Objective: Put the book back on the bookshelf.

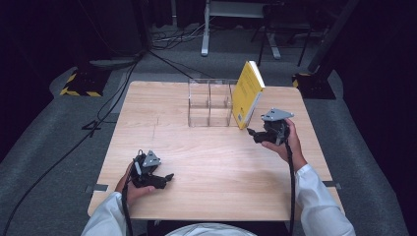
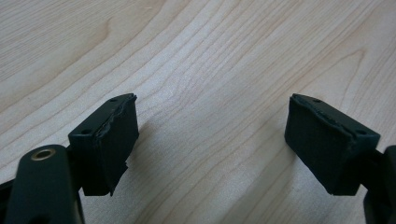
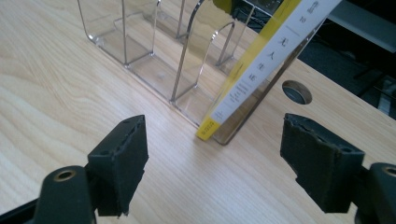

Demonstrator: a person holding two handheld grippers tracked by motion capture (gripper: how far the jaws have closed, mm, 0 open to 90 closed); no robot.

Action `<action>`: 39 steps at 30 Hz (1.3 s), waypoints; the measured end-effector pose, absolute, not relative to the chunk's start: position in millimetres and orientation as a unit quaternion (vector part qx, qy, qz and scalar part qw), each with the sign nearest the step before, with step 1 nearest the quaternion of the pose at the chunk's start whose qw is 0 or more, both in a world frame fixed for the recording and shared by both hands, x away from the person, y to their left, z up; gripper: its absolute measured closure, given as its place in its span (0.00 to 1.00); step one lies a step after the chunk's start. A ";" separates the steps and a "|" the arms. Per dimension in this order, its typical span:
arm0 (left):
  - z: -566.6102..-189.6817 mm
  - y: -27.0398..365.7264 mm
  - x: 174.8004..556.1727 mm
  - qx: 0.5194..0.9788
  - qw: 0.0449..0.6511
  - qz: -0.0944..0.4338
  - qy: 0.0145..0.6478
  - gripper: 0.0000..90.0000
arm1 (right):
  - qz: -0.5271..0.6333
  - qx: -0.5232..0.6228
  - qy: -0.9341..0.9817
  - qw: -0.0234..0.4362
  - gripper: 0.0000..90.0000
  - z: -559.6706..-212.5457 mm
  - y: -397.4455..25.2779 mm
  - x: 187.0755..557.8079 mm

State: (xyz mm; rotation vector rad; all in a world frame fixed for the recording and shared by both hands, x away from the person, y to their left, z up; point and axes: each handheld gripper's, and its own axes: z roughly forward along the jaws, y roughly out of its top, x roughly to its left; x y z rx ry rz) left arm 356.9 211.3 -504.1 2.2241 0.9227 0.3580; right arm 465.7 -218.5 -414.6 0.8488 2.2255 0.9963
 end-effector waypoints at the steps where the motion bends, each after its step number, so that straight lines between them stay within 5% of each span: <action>1: -504.1 211.3 356.9 0.857 0.346 0.138 0.356 0.20 | 0.368 0.316 0.830 0.274 0.26 -414.5 -219.5 463.9; 39: -504.4 211.1 357.2 0.855 0.347 0.137 0.360 0.20 | 0.314 0.258 0.874 0.266 0.27 -446.5 -267.4 379.5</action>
